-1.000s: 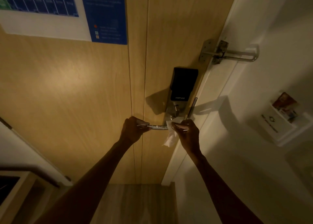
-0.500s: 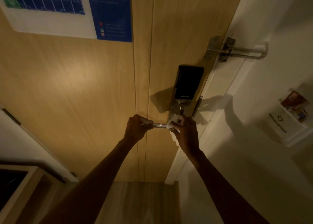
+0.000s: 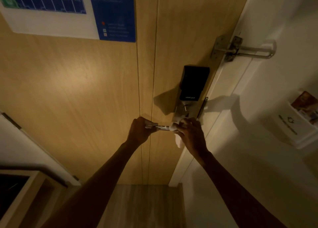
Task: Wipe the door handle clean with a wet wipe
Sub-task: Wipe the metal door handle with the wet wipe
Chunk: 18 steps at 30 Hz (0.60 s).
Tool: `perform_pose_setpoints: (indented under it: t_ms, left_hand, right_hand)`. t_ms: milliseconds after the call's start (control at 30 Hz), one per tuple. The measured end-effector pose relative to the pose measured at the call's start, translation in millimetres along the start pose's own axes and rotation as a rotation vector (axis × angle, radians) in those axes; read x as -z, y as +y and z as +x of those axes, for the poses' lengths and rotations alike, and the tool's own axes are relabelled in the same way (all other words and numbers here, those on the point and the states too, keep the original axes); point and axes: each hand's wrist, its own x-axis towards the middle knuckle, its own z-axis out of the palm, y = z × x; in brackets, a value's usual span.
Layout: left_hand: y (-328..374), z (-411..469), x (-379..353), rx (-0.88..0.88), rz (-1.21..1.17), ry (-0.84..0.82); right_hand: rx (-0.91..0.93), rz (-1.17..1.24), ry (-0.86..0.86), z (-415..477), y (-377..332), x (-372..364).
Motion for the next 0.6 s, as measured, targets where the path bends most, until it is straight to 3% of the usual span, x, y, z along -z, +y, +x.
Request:
perform_pose_setpoints:
  t_ms: [233, 433, 600]
  left_hand:
    - [3.7, -0.3, 6.1, -0.072, 0.019, -0.033]
    - [5.8, -0.6, 6.3, -0.068, 0.013, -0.027]
    - [5.5, -0.6, 5.8, -0.06, 0.01, -0.024]
  right_hand:
    - [0.038, -0.019, -0.018, 7.4, -18.4, -4.5]
    - [-0.052, -0.105, -0.012, -8.4, 6.8, 4.3]
    - [-0.086, 0.041, -0.035, -13.7, 5.6, 2.4]
